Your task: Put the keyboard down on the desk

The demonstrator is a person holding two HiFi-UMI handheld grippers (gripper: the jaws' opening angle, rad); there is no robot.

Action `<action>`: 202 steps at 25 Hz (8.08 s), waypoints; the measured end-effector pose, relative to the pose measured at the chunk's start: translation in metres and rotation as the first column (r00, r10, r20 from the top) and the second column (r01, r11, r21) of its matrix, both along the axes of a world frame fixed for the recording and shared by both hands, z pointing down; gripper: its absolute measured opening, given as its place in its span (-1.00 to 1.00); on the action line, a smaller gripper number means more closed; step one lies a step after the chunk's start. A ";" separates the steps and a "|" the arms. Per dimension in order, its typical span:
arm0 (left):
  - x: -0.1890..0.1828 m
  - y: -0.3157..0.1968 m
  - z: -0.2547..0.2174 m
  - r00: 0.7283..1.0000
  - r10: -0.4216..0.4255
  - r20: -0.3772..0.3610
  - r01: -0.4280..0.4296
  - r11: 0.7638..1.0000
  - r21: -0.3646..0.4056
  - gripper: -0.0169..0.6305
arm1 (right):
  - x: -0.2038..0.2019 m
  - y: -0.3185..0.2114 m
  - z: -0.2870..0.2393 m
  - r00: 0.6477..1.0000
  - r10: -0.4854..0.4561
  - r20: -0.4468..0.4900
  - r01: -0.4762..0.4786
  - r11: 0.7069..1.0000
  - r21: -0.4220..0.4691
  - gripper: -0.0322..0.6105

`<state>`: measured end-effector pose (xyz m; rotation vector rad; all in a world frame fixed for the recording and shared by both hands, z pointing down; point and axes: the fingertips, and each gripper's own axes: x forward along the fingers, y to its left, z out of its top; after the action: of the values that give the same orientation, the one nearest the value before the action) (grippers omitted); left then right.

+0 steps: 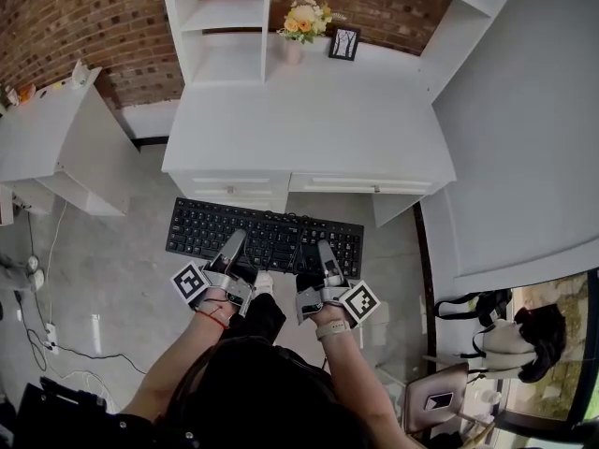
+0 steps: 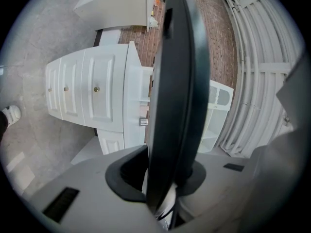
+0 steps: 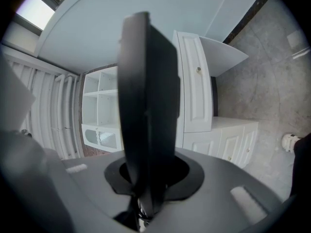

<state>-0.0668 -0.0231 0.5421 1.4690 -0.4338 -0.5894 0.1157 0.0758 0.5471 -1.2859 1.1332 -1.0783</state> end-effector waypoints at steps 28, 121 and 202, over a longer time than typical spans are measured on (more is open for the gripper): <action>0.085 -0.142 0.043 0.999 0.021 0.045 -0.015 0.992 -0.125 -0.80 | 0.083 -0.141 0.036 0.999 0.020 0.029 -0.016 0.992 -0.127 -0.68; 0.158 -0.185 0.058 0.521 0.214 0.826 -0.604 0.776 0.180 -0.30 | 0.184 -0.311 0.069 0.990 -0.003 0.142 0.042 0.962 -0.271 -0.69; 0.179 -0.199 0.042 0.567 0.137 0.812 -0.502 0.840 0.208 -0.98 | 0.058 -0.274 0.028 0.455 -0.780 -0.430 0.640 0.622 -0.450 -0.89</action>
<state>0.1125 -0.2216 0.5844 2.1537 -0.7023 0.3502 0.1740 -0.1979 0.5749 -1.3876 2.2558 -1.4932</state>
